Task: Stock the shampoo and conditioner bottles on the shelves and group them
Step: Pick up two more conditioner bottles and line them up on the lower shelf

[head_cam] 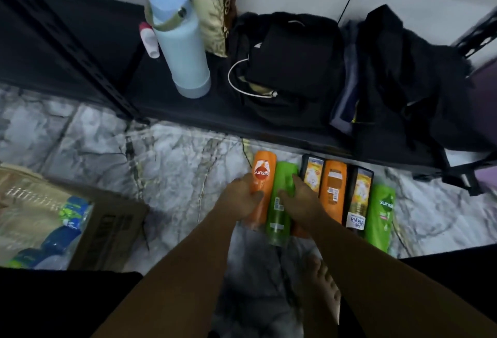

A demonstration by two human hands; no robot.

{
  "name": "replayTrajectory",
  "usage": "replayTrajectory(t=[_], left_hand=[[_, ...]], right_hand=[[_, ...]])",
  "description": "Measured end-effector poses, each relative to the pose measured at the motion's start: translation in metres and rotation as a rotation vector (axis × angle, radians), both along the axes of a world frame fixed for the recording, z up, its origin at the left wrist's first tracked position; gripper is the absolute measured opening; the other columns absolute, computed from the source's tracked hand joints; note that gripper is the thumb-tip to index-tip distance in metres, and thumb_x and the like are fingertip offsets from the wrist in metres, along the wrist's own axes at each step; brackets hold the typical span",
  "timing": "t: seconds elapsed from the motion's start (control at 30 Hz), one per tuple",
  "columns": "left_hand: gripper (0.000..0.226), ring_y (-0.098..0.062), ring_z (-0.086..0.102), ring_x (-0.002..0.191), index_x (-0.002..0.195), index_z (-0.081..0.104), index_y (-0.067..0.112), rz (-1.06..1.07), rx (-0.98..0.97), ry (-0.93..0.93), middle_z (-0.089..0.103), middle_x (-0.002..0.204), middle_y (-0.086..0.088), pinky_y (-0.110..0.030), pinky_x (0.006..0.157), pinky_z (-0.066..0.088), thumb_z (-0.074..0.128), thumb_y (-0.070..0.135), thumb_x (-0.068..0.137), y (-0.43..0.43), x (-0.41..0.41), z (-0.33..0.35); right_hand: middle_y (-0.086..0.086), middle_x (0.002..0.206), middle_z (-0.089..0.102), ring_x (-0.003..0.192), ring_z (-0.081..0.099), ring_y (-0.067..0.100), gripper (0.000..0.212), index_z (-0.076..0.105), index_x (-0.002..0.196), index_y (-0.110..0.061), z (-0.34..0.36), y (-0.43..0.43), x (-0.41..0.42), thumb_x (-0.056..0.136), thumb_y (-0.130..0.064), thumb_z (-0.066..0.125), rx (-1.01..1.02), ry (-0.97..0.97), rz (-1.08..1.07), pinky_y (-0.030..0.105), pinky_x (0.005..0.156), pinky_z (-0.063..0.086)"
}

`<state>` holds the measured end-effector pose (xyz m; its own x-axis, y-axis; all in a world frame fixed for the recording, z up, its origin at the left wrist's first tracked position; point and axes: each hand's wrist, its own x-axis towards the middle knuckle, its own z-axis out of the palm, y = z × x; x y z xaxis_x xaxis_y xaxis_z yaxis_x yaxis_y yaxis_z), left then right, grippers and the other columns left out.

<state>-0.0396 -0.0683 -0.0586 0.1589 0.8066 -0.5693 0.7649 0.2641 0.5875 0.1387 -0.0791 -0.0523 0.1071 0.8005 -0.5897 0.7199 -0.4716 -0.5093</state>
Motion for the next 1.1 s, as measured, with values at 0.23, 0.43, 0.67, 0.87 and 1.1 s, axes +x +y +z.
replayTrajectory(t=[0.23, 0.43, 0.67, 0.87, 1.1], left_hand=[[0.051, -0.030, 0.064, 0.117, 0.146, 0.046, 0.023, 0.197, -0.063, -0.141, 0.066, 0.131, -0.007, -0.042, 0.101, 0.051, 0.061, 0.037, 0.100, 0.020, 0.005, -0.032], [0.059, -0.025, 0.065, 0.109, 0.139, 0.046, 0.016, 0.251, -0.161, -0.149, 0.066, 0.124, -0.005, -0.035, 0.086, 0.053, 0.071, 0.044, 0.093, 0.019, 0.002, -0.048], [0.057, -0.022, 0.066, 0.098, 0.118, 0.047, 0.015, 0.287, -0.168, -0.133, 0.065, 0.107, -0.001, -0.037, 0.084, 0.056, 0.086, 0.030, 0.079, 0.012, -0.017, -0.055], [0.062, -0.019, 0.067, 0.089, 0.113, 0.047, 0.015, 0.361, -0.184, -0.122, 0.065, 0.102, -0.004, -0.039, 0.072, 0.059, 0.090, 0.028, 0.071, 0.005, -0.030, -0.050], [0.056, -0.018, 0.065, 0.084, 0.113, 0.047, 0.016, 0.296, -0.146, -0.049, 0.066, 0.100, -0.004, -0.030, 0.065, 0.048, 0.086, 0.022, 0.072, -0.003, -0.039, -0.041]], right_hand=[[0.008, 0.116, 0.066, 0.105, 0.065, 0.028, 0.058, 0.046, 0.141, -0.012, -0.028, 0.023, -0.008, 0.096, -0.045, 0.062, 0.004, -0.072, -0.056, 0.042, 0.087, 0.055], [0.007, 0.122, 0.064, 0.110, 0.064, 0.028, 0.084, 0.037, 0.144, -0.015, -0.025, 0.038, -0.013, 0.082, -0.053, 0.078, -0.082, -0.125, 0.045, 0.036, 0.086, 0.052], [0.009, 0.136, 0.060, 0.118, 0.062, 0.031, 0.114, 0.017, 0.158, -0.026, -0.031, 0.042, -0.020, 0.072, -0.042, 0.089, -0.105, -0.026, -0.008, 0.043, 0.093, 0.056], [0.002, 0.126, 0.061, 0.109, 0.064, 0.024, 0.114, 0.027, 0.151, -0.036, -0.022, 0.041, -0.029, 0.058, -0.031, 0.092, -0.162, 0.173, 0.008, 0.045, 0.090, 0.058], [0.005, 0.112, 0.063, 0.095, 0.068, 0.020, 0.087, 0.047, 0.118, -0.036, -0.019, 0.044, -0.045, 0.040, -0.036, 0.087, -0.123, 0.273, 0.005, 0.044, 0.079, 0.062]])
